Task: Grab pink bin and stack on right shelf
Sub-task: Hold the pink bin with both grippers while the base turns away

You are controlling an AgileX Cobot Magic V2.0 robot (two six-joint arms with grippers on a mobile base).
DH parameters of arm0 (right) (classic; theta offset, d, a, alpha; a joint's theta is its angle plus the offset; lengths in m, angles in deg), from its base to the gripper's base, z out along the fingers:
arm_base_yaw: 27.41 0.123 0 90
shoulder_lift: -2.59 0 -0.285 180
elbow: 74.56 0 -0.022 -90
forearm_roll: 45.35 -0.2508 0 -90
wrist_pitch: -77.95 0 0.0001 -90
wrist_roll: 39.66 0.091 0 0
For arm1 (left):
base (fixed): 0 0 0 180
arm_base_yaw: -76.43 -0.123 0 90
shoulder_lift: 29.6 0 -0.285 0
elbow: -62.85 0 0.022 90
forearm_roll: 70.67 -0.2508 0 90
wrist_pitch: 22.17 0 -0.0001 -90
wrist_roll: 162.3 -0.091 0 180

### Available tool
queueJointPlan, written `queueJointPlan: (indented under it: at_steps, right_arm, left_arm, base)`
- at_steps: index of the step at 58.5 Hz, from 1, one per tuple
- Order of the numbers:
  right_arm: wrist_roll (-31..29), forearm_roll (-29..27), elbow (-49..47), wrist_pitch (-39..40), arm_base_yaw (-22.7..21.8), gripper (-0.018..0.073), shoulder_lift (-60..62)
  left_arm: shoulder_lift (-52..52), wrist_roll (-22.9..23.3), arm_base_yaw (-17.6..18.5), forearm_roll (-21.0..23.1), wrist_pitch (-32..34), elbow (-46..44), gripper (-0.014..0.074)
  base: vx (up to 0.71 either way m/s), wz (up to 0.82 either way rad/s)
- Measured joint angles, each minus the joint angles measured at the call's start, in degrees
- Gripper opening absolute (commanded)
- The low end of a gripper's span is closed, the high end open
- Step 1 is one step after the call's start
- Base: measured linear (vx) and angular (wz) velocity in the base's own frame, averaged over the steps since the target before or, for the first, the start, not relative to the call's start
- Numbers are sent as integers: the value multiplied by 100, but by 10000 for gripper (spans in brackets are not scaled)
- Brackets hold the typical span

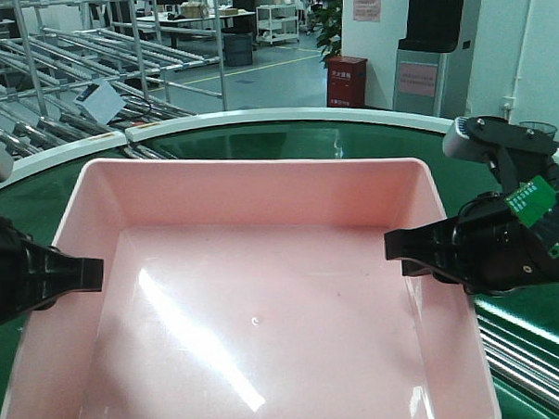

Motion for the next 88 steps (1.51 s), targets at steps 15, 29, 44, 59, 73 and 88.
queueJointPlan:
  at_steps: [15,29,44,59,73,88]
  right_arm:
    - [1,0,0,0,0,-8,0]
    - [1,0,0,0,0,-8,0]
    - [1,0,0,0,0,-8,0]
    - [1,-5,5,-2,0,-8,0]
    - [1,-23,5,-7,14,-8,0]
    - [1,-23,5,-7,14,-8,0]
  left_arm:
    - [0,0,0,0,0,0,-1]
    - [0,0,0,0,0,0,-1]
    - [0,0,0,0,-4,0,-1]
    - [-6,0,0,0,-41,0,-1]
    - [-42,0,0,-18,-67,0,-1]
    - [-54,4,0,-18,-90,0,-1]
  base:
    - [-6,0]
    - [-20,0]
    - [-31,-1]
    - [-33,-10]
    - [-27,-33]
    - [-19,-65]
